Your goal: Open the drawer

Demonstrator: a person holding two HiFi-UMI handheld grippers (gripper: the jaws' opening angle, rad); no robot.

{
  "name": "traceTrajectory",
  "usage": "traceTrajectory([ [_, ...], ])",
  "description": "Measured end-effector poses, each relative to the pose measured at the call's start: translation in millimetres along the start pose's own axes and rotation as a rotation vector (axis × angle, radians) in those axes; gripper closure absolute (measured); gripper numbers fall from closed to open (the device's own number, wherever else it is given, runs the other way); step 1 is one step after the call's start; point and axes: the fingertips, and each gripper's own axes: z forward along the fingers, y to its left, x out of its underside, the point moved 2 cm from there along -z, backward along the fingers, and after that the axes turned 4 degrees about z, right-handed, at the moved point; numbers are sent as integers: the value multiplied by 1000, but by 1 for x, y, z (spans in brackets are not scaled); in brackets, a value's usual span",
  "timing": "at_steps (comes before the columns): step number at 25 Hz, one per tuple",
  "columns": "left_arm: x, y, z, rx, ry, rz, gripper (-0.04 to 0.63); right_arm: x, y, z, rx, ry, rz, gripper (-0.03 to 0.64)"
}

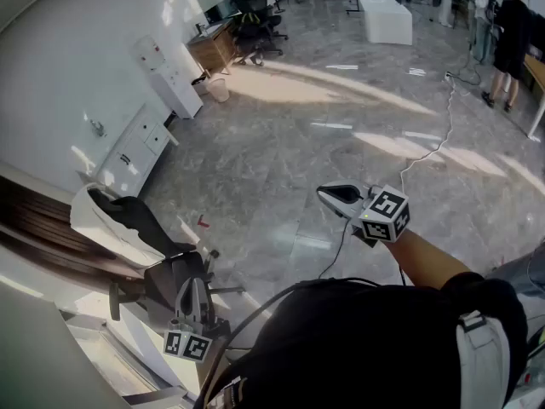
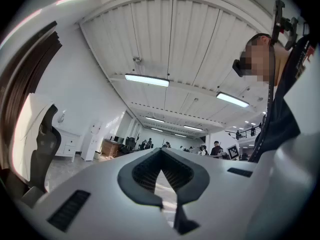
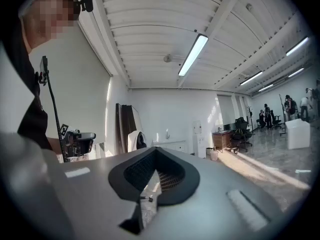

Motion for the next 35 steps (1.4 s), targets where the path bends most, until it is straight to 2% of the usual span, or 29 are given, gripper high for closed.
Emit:
traceTrajectory([
  [5,14,-1,35,92,36,-27,595,10,-16,-23,93,-4,24,619],
  [14,15,10,50,59,36,-35,595,6,-35,2,61,-3,15,618],
  [19,24,10,58,49,50,-45,595,11,-46,5,38,3,66,618],
  [26,31,-22,95,55,65,-60,595,5,-73,-17,7,21,44,618],
  [35,59,-95,160,70,81,-81,595,7,-149,-81,17,41,48,617],
])
